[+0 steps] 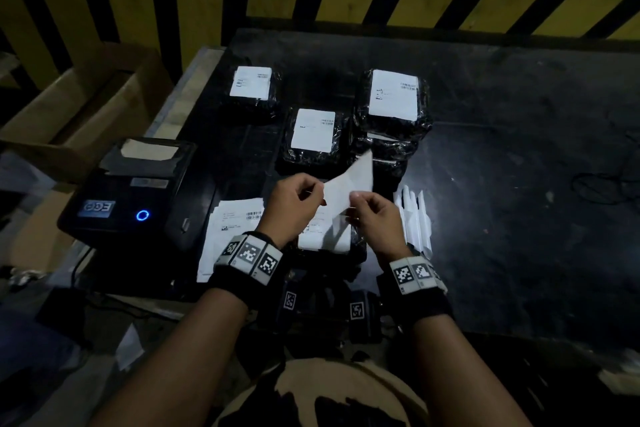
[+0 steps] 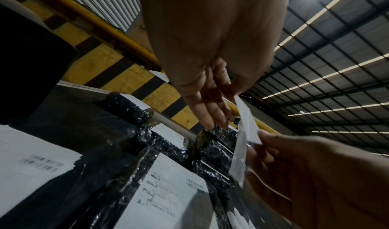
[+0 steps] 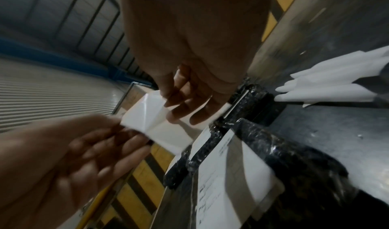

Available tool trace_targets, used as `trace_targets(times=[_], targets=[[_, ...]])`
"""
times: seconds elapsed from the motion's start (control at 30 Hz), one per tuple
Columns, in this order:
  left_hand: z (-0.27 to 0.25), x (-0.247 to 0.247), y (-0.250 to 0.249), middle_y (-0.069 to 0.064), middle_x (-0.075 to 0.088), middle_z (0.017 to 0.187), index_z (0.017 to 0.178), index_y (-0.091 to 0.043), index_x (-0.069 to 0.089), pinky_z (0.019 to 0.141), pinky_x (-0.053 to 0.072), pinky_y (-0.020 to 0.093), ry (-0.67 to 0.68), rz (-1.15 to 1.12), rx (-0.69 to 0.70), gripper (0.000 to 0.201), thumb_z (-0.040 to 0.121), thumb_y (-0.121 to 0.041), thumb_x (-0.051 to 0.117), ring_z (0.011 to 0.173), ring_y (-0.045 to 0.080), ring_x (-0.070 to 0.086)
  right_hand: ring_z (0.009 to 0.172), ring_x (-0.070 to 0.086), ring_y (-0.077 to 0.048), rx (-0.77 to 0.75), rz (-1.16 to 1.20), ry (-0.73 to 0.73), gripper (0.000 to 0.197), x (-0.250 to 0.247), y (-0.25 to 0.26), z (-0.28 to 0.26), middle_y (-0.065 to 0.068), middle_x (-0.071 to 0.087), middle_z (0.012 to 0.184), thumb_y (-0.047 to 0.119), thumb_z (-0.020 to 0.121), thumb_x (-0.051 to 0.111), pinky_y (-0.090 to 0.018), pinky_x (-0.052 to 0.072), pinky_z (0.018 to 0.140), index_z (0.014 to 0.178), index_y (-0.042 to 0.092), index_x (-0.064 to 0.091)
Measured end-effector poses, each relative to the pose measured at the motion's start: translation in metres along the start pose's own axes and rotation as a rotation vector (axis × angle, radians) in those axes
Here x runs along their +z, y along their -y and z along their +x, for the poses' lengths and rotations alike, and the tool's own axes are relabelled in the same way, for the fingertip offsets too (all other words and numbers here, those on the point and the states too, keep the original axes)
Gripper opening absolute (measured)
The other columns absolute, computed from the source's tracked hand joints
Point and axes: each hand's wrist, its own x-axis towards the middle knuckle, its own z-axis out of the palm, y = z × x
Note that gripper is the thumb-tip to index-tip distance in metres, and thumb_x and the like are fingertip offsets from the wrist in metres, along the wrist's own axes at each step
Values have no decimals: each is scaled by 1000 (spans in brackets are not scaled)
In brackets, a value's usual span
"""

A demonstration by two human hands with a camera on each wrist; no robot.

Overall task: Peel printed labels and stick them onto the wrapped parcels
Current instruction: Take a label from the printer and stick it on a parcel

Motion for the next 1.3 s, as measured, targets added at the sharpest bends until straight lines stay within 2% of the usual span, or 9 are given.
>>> trace_targets(times=[0.13, 0.2, 0.4, 0.5, 0.67, 0.83, 0.97, 1.13, 1.3], targets=[[10, -13, 6, 7, 69, 81, 79, -19, 60, 79, 57, 49, -85, 0, -51, 14, 92, -16, 56, 83, 30, 68, 76, 67, -21, 46, 10, -61, 14, -28, -3, 13, -10, 69, 80, 18, 94, 60, -33, 57, 79, 87, 9, 67], [14, -18, 6, 7, 69, 84, 78, -22, 59, 79, 57, 49, -108, 11, -59, 15, 91, -19, 56, 84, 28, 68, 76, 67, -17, 75, 33, -114, 14, -41, -5, 19, -9, 69, 81, 16, 95, 58, -28, 57, 75, 87, 8, 67], [18, -22, 0, 1, 62, 79, 86, -13, 58, 62, 46, 24, -152, 64, -46, 11, 94, -16, 52, 71, 16, 58, 68, 62, -13, 121, 36, -257, 22, -75, -7, 34, -6, 64, 73, 16, 94, 59, -26, 57, 67, 74, 9, 64], [22, -26, 1, -1, 60, 79, 86, -13, 57, 60, 42, 19, -176, 84, -38, 10, 94, -15, 52, 73, 15, 55, 75, 63, -19, 129, 9, -328, 20, -94, -11, 45, -9, 66, 77, 15, 93, 61, -33, 55, 71, 74, 11, 65], [26, -30, 0, 4, 62, 80, 85, -11, 59, 59, 43, 21, -192, 122, -39, 11, 93, -15, 52, 74, 17, 57, 73, 63, -18, 182, -48, -451, 19, -124, -14, 59, -12, 65, 81, 18, 92, 63, -23, 54, 55, 74, 12, 65], [32, -32, 1, 8, 60, 78, 81, -12, 57, 58, 43, 24, -234, 87, -29, 14, 94, -14, 51, 73, 21, 58, 79, 65, -25, 156, -114, -591, 21, -149, -6, 66, -9, 66, 77, 24, 86, 64, -38, 56, 69, 67, 17, 67], [35, -26, -2, 1, 54, 70, 83, -11, 55, 53, 37, 8, -264, 108, 13, 12, 94, -11, 50, 67, 16, 52, 83, 66, -27, 18, -257, -672, 23, -157, 7, 68, -10, 67, 80, 28, 87, 61, -49, 57, 83, 86, 8, 72], [40, -18, -4, 8, 61, 80, 85, -12, 56, 58, 41, 18, -238, 117, 32, 11, 95, -15, 50, 75, 20, 59, 88, 58, -16, -74, -439, -632, 24, -148, 20, 61, -7, 66, 97, 22, 95, 56, -24, 41, 75, 105, 4, 69], [40, -12, -5, 2, 59, 75, 85, -14, 56, 57, 41, 19, -222, 122, 51, 12, 95, -16, 50, 66, 13, 53, 84, 57, -17, -9, -582, -571, 23, -133, 6, 56, -3, 64, 91, 25, 95, 56, -23, 38, 74, 104, 10, 70]])
